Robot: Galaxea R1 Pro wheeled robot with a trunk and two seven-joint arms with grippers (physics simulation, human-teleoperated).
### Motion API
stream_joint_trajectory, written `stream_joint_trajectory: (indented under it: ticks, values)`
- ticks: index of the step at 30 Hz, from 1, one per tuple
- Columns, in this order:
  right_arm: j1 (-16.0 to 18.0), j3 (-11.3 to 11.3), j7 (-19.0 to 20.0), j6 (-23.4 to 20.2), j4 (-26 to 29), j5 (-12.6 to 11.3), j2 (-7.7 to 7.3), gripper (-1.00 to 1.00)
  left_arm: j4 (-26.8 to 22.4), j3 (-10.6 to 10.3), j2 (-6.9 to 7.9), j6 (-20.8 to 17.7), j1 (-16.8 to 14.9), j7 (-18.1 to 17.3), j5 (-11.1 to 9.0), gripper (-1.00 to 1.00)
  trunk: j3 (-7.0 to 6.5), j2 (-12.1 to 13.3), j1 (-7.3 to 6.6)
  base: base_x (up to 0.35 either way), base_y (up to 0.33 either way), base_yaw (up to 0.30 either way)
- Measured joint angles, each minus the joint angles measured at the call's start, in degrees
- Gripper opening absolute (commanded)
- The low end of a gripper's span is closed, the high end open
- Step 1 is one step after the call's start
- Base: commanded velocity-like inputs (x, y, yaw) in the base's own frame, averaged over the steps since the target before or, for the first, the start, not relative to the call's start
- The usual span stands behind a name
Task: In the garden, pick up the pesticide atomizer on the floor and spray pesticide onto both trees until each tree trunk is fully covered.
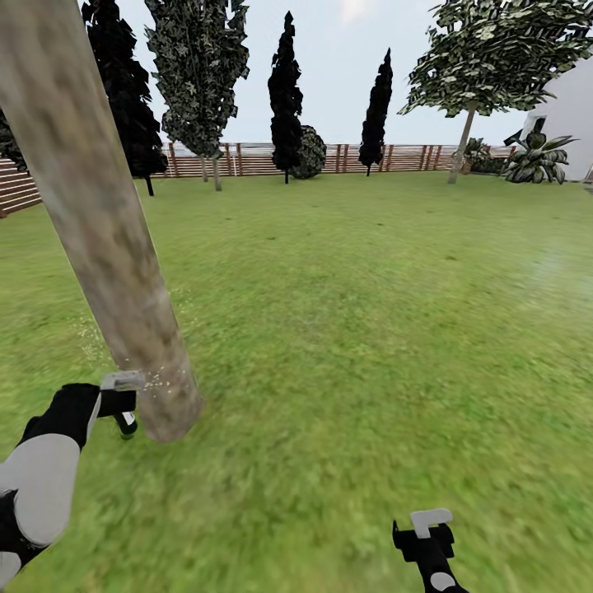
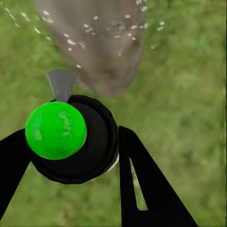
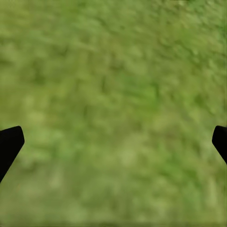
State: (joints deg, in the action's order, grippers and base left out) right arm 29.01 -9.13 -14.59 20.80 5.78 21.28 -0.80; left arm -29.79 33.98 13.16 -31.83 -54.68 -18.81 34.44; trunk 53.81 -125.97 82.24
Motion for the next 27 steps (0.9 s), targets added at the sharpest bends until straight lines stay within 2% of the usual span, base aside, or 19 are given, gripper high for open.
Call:
stream_joint_trajectory:
  ticks: [6,8,9,10,11,13,27]
  values:
    - [0.0,0.0,0.06,0.0,0.01,-0.01,0.0,1.0,-0.44,-0.36,0.81,0.17,-0.26,-1.29,0.48,-1.0,0.01,0.0,0.0,0.0,0.0,0.0]
    - [-0.01,0.0,0.04,0.0,0.01,-0.02,0.0,1.0,-2.22,-0.56,0.73,-0.06,-0.52,-4.17,0.39,-1.0,0.0,0.0,0.0,0.0,0.0,0.035]
    - [-0.01,0.0,0.02,0.0,0.01,-0.01,0.0,1.0,-3.1,-1.07,0.72,-0.13,-0.52,-4.71,0.53,-1.0,0.0,0.0,0.0,0.0,0.0,0.194]
    - [-0.01,-0.01,0.02,0.0,0.01,-0.02,0.0,1.0,-4.29,-3.26,0.75,-0.33,-0.45,-5.34,0.39,-1.0,0.0,0.0,0.0,0.0,0.0,0.25]
    - [0.0,-0.01,0.0,0.0,0.01,-0.02,0.0,1.0,-4.72,-4.58,0.72,-0.33,-0.11,-5.53,0.58,-1.0,0.01,0.0,0.0,0.0,0.0,0.266]
    - [0.02,-0.01,0.01,0.0,0.01,0.0,0.0,1.0,-4.91,-5.3,0.66,-0.34,0.25,-5.68,0.55,-1.0,0.01,0.0,0.0,0.049,-0.076,0.112]
    - [0.01,-0.01,-0.05,0.01,0.1,-0.09,0.0,1.0,-4.82,-5.45,0.34,-0.89,0.34,-5.55,0.69,-1.0,0.01,0.0,0.0,0.066,-0.259,0.003]
